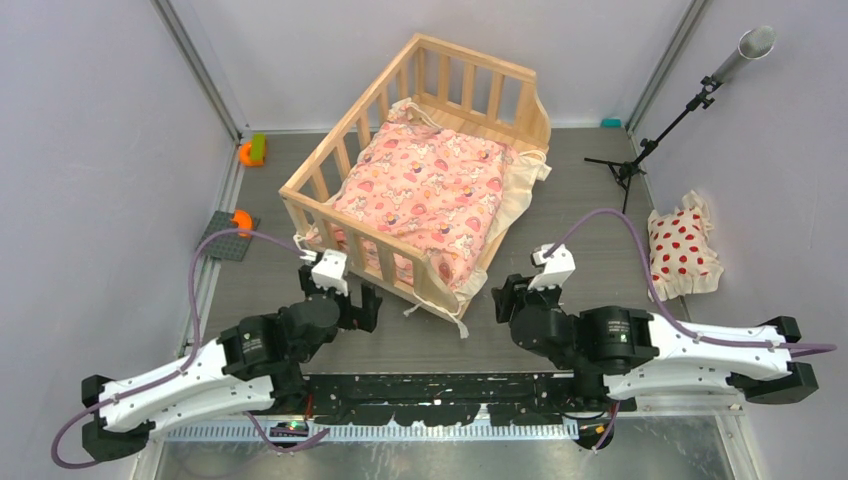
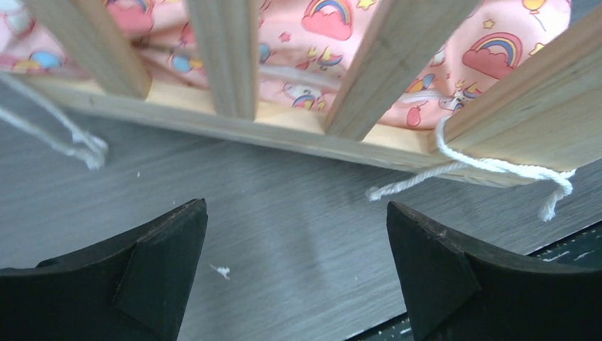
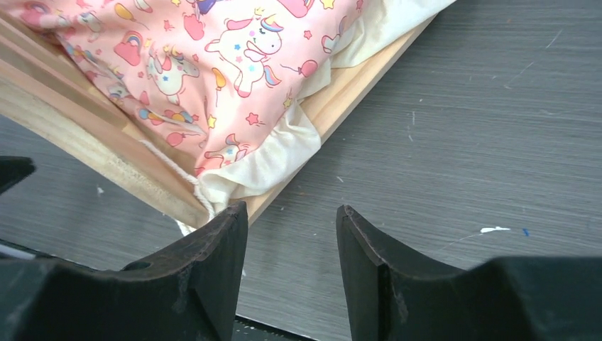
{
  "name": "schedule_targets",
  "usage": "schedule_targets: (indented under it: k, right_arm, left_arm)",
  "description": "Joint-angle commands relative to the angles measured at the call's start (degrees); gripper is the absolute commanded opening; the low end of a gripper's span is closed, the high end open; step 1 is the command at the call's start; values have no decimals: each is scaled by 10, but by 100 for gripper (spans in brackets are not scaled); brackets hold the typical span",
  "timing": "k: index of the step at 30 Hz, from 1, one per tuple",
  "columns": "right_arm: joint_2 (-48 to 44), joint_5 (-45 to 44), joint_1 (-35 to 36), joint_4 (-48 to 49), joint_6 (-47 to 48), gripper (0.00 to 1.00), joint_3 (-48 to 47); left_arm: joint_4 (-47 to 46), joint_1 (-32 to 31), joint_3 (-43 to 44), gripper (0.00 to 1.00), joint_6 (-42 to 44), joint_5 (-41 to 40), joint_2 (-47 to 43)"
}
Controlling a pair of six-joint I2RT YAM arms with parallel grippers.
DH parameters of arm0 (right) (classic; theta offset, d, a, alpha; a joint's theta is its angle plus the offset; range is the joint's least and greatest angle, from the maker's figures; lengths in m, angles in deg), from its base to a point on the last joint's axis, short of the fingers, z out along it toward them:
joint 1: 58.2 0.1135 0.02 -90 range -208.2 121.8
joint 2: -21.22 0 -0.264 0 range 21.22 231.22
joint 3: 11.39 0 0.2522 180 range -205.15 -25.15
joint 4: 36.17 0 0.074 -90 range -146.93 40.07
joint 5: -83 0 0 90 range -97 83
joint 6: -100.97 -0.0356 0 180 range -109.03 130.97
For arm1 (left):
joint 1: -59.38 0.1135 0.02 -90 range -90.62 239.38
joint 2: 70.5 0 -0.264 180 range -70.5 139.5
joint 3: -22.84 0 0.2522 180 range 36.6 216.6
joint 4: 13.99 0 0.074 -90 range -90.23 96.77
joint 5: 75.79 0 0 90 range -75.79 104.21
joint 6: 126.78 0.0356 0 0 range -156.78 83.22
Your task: Set up the pet bed
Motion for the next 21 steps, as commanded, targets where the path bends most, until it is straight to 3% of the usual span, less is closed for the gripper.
schedule_targets:
  k: [1, 5, 7, 14, 18, 21]
  right_arm:
    - [39, 6, -22, -6, 39, 52, -42]
    - [94, 89, -85, 13, 81, 50, -68]
    - [111, 137, -129, 39, 102, 51, -76]
    - [164, 246, -305, 85, 190, 56, -142]
    - [174, 254, -377, 79, 209, 57, -191]
    - [203, 264, -442, 46, 234, 58, -257]
  left_arm:
    - [110, 3, 37, 100, -138, -31, -50]
    - [107, 3, 70, 100, -153, -73, -109]
    - [125, 2, 122, 100, -147, -101, -94]
    - [202, 3, 371, 100, -129, -177, 97]
    - [306, 4, 475, 100, -212, -245, 180]
    - [349, 16, 499, 100, -248, -240, 210]
